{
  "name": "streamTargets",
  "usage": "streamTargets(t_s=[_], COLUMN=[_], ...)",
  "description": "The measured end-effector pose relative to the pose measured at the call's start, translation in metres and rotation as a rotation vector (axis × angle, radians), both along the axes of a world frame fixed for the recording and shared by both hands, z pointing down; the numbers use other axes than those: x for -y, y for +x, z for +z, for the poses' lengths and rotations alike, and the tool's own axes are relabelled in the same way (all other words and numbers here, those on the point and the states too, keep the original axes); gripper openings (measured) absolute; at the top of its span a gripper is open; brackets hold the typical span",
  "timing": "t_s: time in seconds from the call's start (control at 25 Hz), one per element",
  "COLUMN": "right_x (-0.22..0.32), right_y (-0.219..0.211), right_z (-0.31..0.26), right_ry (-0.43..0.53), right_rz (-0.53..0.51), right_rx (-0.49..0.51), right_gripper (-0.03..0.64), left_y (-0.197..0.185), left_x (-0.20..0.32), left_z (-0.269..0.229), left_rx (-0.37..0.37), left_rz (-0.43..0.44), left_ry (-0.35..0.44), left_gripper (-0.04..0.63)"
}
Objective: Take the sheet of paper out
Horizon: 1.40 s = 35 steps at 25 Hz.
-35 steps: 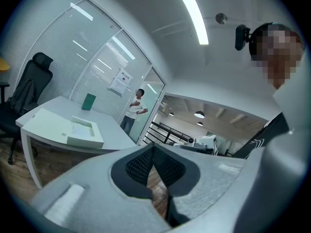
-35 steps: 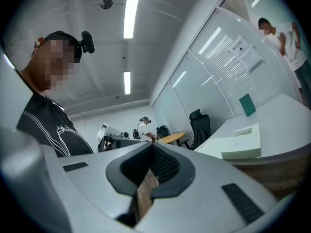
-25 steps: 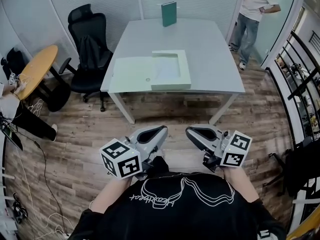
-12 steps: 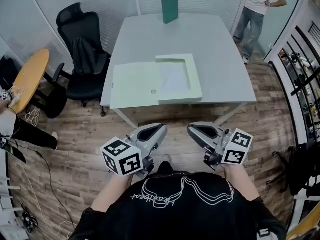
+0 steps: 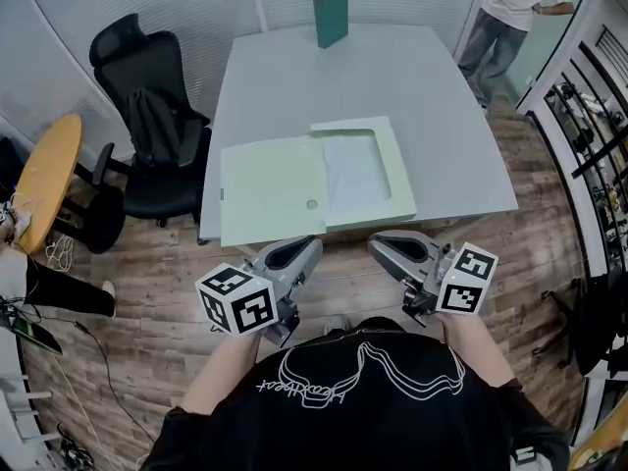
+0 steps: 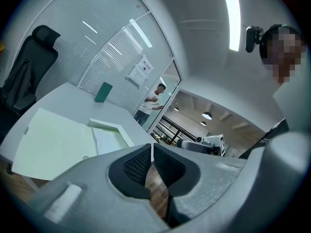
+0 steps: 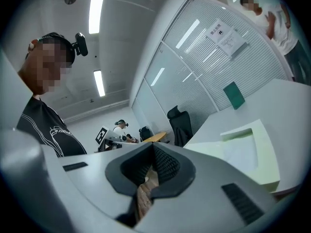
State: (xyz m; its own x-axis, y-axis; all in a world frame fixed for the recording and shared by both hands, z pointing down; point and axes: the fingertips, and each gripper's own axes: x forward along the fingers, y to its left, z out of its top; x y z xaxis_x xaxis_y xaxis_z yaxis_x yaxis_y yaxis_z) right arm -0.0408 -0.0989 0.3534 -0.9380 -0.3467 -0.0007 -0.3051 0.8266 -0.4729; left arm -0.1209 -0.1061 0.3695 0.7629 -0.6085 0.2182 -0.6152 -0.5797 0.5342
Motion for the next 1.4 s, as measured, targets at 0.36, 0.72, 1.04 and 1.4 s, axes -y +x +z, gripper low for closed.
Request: streamTargets(t_s=[0.36,0.72,1.04,1.4], right_x=[0.065,0.144,0.188,0.221], right_y=[0.015,0.030,0.040,0.056], right_z=[0.025,0.053,0.069,0.085], right_ry=[-0.064,-0.134,-0.183,-0.218], right_rz=[0.038,0.038,0.044,0.084], right_rx=[-0.013,-0.019,-0.029,-0.036], right_gripper=[0.008,0.008,0.008,0.008], left_y=[0.006,0.006,0.005,0.005], left_x=[0.066,0.141,0.191,0.231], left_z=[0.035,0.081,0.130,0.186], left_rx=[0.039,0.071,0.107,0.154], left_rz=[0.003,-0.018,-0.049,-0.066], left_ry=[-0.079,-0.208,-0.322,-0.438], left_gripper=[0.015,0.035,0.096,0.137])
